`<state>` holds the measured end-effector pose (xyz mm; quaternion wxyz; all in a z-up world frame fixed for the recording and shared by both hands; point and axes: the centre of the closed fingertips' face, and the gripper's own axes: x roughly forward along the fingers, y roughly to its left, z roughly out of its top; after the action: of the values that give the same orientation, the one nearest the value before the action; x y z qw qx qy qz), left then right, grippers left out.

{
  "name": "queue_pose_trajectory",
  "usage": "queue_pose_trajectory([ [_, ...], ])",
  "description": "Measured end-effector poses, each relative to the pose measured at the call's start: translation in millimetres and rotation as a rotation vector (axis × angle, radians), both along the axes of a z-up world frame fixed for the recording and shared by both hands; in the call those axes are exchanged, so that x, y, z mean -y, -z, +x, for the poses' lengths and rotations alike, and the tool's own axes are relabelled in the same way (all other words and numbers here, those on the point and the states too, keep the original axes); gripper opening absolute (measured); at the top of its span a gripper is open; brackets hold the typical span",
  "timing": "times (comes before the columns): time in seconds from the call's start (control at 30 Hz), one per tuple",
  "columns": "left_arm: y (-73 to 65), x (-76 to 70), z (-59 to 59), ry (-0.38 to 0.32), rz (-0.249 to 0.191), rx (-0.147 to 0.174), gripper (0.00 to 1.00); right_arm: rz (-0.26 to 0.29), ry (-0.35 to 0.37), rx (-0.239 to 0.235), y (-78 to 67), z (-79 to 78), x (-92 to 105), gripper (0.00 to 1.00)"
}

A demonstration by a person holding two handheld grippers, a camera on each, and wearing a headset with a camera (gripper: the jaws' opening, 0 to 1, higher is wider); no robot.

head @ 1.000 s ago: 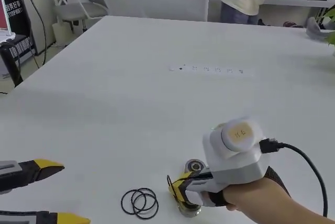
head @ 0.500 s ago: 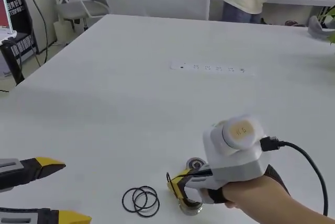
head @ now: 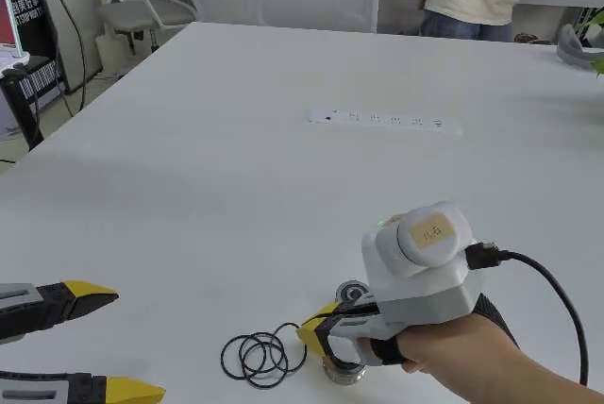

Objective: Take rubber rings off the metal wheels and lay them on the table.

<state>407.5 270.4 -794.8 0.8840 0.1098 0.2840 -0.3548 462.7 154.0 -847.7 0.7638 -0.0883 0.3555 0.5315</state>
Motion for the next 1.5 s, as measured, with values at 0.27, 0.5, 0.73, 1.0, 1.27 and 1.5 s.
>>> queue_pose_trajectory([
  [0.27, 0.4, -0.9, -0.2, 0.0, 0.004, 0.0, 0.63, -0.001, -0.002, -0.003, 0.3, -1.0, -0.1, 0.0],
  [0.5, 0.7, -0.7, -0.8, 0.001, 0.004, -0.002, 0.63, 0.002, 0.007, -0.001, -0.8, 1.2, 0.6, 0.01],
  [0.73, 1.2, -1.5, -0.6, -0.004, 0.005, -0.005, 0.65, 0.009, 0.006, 0.0, -4.7, 0.5, 0.0, 0.02],
  [1.0, 0.6, 0.4, -0.5, 0.0, -0.005, -0.01, 0.67, 0.004, -0.027, 0.028, -9.8, -3.3, -3.5, 0.04],
  [1.27, 0.9, 2.2, -1.1, 0.014, 0.001, -0.014, 0.69, -0.013, -0.081, 0.06, -13.7, -9.8, -6.9, 0.09],
  [1.5, 0.4, 2.3, -0.9, 0.022, 0.003, -0.013, 0.71, 0.001, -0.11, 0.059, -21.3, -14.5, -10.1, 0.17],
])
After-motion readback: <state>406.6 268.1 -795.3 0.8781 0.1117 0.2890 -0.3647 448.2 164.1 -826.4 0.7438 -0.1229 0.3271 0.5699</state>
